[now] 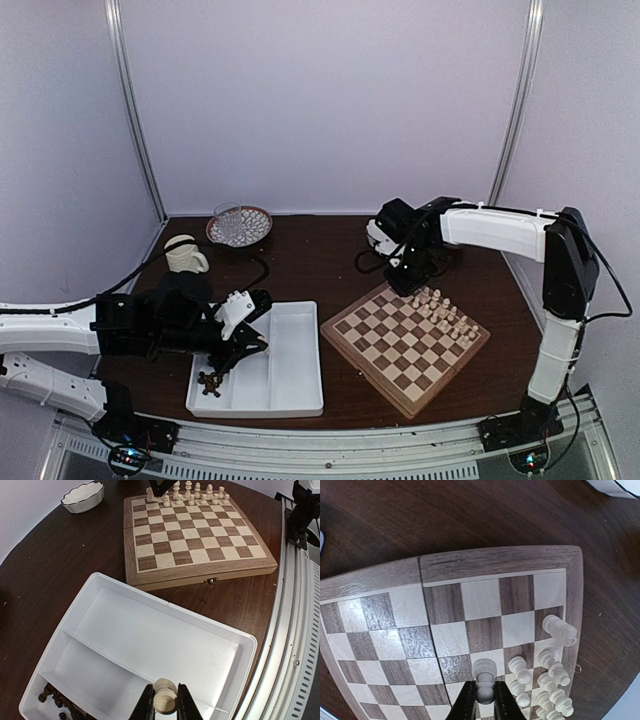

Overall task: Set up the chess pieces on the board
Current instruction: Place the pawn at g2.

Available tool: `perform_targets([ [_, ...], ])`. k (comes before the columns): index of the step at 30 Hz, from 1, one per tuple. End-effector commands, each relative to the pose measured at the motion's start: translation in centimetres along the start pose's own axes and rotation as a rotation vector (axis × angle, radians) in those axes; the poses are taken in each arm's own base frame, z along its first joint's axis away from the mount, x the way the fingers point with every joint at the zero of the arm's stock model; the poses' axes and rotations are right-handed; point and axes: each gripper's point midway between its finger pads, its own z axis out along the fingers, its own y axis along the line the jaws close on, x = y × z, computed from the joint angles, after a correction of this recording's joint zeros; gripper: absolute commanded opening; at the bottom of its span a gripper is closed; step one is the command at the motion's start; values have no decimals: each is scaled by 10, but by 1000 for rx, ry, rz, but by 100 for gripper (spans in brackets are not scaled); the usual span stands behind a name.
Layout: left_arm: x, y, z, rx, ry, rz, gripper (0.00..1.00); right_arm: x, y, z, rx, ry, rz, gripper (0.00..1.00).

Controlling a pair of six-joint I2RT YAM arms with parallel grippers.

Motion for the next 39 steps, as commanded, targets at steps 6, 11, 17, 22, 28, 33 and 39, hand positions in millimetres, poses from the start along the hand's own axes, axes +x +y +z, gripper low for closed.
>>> perform_targets([
  [6,-13,-1,-5,7,-50,5,6,-5,-30,9,108,-6,74,14],
  [11,-14,-1,-6,10,-53,3,6,-6,-34,17,115,11,79,14],
  [17,-15,-2,-6,15,-56,2,6,-7,-38,27,129,30,85,14],
  [22,-14,-2,-7,14,-58,0,6,-8,-42,31,139,27,88,14],
  [28,-14,-2,-7,15,-58,-2,6,-9,-42,37,133,35,86,15],
  [33,-15,-2,-7,17,-60,-2,6,-9,-40,38,122,42,82,16],
  [39,-14,-3,-7,18,-58,-2,6,-9,-39,39,121,47,81,27],
])
